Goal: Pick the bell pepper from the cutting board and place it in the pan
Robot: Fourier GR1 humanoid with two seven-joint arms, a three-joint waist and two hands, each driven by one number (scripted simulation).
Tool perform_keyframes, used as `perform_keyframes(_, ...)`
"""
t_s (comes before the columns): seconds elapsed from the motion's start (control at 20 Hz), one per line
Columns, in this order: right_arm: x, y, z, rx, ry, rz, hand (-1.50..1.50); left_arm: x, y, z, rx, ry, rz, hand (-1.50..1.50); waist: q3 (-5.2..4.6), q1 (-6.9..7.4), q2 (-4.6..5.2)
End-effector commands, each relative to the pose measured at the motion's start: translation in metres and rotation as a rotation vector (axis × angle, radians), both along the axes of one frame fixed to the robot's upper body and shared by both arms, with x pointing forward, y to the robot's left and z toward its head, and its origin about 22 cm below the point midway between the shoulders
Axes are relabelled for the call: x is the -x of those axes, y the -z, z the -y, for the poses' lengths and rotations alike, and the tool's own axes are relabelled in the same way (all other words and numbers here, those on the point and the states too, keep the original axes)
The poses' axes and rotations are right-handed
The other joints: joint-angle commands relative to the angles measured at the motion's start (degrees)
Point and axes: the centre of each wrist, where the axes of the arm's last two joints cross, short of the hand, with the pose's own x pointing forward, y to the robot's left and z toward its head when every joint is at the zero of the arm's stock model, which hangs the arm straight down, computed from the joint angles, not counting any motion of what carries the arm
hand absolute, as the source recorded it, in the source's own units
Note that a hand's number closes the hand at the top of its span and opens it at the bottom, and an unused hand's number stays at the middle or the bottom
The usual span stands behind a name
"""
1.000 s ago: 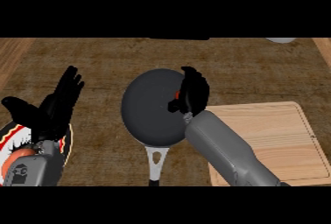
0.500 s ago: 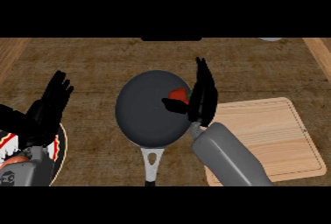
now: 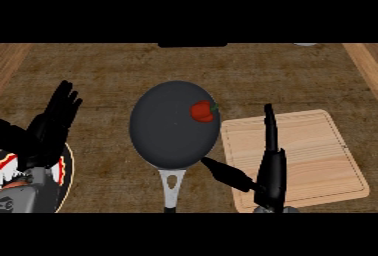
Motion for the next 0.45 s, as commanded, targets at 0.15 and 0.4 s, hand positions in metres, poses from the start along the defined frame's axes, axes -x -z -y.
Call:
perform_keyframes(0.15,0.087,-0.001,0.039,-0.029,-0.028,0.038,-1.5,0.003,-0.002,0.014,-0.009,0.019,0.01,0.0,-0.04,0.71,0.16)
perform_keyframes(0.4,0.081,0.01,0.048,0.009,0.008,0.036,-1.5,0.0,-0.014,0.014,-0.016,0.011,0.009,0.0,-0.08,1.08,0.24)
